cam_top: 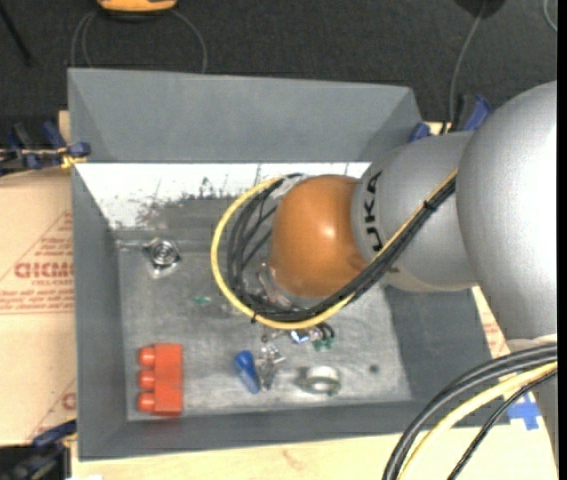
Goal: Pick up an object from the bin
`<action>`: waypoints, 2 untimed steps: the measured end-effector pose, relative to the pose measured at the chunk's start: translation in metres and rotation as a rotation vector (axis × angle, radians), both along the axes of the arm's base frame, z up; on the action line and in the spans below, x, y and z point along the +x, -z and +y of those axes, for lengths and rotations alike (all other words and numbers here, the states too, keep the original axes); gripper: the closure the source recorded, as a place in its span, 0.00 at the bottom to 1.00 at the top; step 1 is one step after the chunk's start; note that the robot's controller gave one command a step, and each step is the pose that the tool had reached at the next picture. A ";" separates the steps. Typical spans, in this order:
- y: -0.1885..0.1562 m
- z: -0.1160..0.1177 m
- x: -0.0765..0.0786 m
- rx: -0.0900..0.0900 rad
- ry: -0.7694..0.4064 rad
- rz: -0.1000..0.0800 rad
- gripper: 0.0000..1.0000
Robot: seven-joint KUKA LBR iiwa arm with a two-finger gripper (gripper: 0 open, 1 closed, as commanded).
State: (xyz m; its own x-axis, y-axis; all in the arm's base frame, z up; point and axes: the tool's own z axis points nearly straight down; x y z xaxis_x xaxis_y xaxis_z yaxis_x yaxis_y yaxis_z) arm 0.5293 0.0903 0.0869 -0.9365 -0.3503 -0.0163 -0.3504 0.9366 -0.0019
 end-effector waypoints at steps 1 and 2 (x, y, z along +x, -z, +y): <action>0.001 0.014 -0.005 0.001 -0.350 -0.011 0.00; 0.001 0.009 -0.010 -0.010 -0.352 0.021 1.00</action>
Offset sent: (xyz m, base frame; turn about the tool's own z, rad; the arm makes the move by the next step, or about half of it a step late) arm -0.0198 0.0182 -0.0169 -0.3881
